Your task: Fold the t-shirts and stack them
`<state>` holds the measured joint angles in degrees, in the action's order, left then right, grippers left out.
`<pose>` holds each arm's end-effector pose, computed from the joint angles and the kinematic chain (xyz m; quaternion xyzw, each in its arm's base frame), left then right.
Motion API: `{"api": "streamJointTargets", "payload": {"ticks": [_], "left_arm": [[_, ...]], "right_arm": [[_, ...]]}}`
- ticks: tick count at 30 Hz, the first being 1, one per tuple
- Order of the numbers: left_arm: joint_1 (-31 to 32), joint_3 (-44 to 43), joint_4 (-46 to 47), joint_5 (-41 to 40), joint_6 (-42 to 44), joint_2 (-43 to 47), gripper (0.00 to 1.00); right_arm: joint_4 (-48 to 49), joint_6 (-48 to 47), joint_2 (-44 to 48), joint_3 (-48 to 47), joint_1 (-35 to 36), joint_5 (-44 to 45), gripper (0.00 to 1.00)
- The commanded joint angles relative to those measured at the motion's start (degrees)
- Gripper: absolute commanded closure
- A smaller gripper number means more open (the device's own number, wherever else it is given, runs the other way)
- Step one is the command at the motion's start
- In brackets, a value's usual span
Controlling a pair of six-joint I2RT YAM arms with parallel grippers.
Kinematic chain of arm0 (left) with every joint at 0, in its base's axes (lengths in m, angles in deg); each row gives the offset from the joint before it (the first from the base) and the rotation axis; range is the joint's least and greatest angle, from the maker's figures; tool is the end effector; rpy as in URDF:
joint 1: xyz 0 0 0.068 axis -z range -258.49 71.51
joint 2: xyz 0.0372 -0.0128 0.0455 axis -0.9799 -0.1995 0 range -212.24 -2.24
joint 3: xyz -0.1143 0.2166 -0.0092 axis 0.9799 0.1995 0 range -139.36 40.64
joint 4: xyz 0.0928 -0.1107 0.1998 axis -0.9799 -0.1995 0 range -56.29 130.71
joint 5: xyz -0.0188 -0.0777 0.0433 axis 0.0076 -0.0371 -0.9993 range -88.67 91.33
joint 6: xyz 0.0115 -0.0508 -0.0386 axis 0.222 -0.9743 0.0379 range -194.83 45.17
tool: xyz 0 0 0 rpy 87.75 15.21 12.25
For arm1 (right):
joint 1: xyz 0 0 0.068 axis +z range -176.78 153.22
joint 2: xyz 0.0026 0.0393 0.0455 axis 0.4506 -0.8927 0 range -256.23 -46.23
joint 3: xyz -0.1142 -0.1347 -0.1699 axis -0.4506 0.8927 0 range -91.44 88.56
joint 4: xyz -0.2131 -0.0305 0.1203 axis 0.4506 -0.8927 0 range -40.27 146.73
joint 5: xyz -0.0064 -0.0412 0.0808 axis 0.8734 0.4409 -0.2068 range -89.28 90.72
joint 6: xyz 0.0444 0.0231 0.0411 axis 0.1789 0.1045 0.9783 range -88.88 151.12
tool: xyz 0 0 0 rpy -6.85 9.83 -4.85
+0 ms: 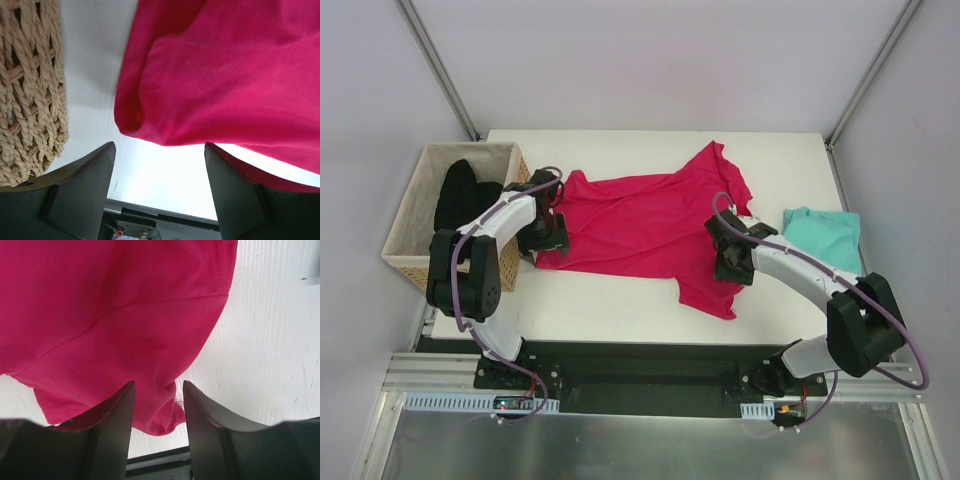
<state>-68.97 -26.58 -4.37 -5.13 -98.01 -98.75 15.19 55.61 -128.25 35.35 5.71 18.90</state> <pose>0.3059 -0.0455 0.1678 -0.1252 0.9812 0.0153 0.1460 0.2261 0.1253 0.1736 -0.0410 0.9725 -0.0564 0.2223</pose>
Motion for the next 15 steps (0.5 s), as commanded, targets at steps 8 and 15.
{"api": "streamJointTargets", "payload": {"ticks": [8,15], "left_arm": [[1.56,2.71,-0.71,-1.89,-0.20,5.01,0.29],[1.47,5.60,-0.10,-5.84,-1.51,7.12,0.37]], "right_arm": [[0.06,1.53,3.27,0.30,1.52,2.48,0.54],[-1.96,1.09,4.67,-0.93,1.61,3.27,0.54]]}}
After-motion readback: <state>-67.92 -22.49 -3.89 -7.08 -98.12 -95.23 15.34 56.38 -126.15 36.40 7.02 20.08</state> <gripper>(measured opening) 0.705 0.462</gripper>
